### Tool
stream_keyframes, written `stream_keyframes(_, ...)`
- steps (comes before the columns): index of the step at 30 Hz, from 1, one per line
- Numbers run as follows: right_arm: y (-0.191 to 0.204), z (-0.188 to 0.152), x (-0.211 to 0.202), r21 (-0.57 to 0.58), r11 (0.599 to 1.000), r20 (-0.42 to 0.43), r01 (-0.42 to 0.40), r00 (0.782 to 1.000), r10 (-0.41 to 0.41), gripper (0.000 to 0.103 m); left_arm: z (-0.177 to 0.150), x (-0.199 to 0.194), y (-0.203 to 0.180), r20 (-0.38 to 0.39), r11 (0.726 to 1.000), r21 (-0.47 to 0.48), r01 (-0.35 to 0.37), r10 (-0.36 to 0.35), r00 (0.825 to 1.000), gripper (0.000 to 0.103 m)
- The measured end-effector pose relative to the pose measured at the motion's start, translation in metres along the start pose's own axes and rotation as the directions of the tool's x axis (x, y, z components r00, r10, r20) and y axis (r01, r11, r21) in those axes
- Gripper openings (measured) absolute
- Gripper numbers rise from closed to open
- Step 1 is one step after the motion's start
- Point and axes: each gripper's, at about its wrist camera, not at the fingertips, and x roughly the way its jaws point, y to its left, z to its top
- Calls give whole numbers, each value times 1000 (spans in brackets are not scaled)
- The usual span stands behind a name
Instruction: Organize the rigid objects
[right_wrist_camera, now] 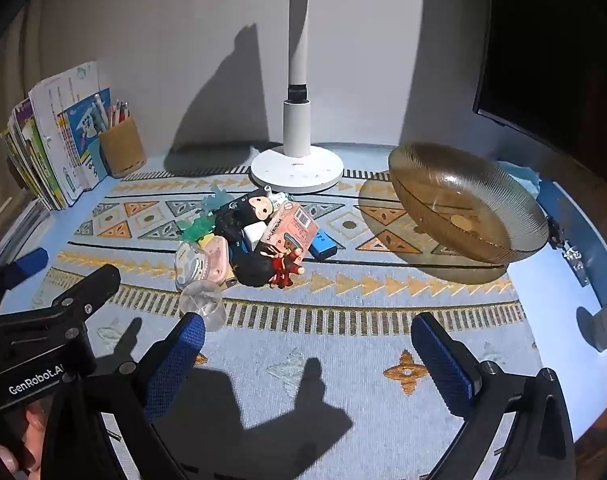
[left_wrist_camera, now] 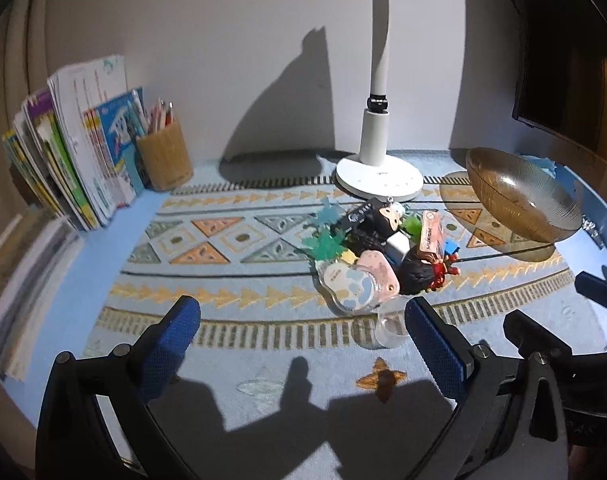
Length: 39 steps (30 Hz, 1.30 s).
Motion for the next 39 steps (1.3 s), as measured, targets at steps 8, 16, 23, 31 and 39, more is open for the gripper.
stream_keyframes(8,-3,2,0,15,1000,-3,-8,1000,8,103,3,0,-1,-4,1000,-4,8,-8,1000,102)
stream_keyframes(16,1,1,-4,0,1000,19,1,1000,-1,103,3,3,-1,-18,1000,-16,19,-20,1000,102)
stream_keyframes(23,-1,0,0,10,1000,-14,-12,1000,12,103,2,4,-1,-22,1000,-15,17,-17,1000,102)
stream_keyframes(31,0,-1,2,15,1000,-25,-14,1000,14,103,2,5,1,-27,1000,-19,20,-21,999,102)
stream_keyframes(39,0,0,4,27,999,-76,-32,997,34,103,1,5,1,-32,999,-23,22,-23,999,102)
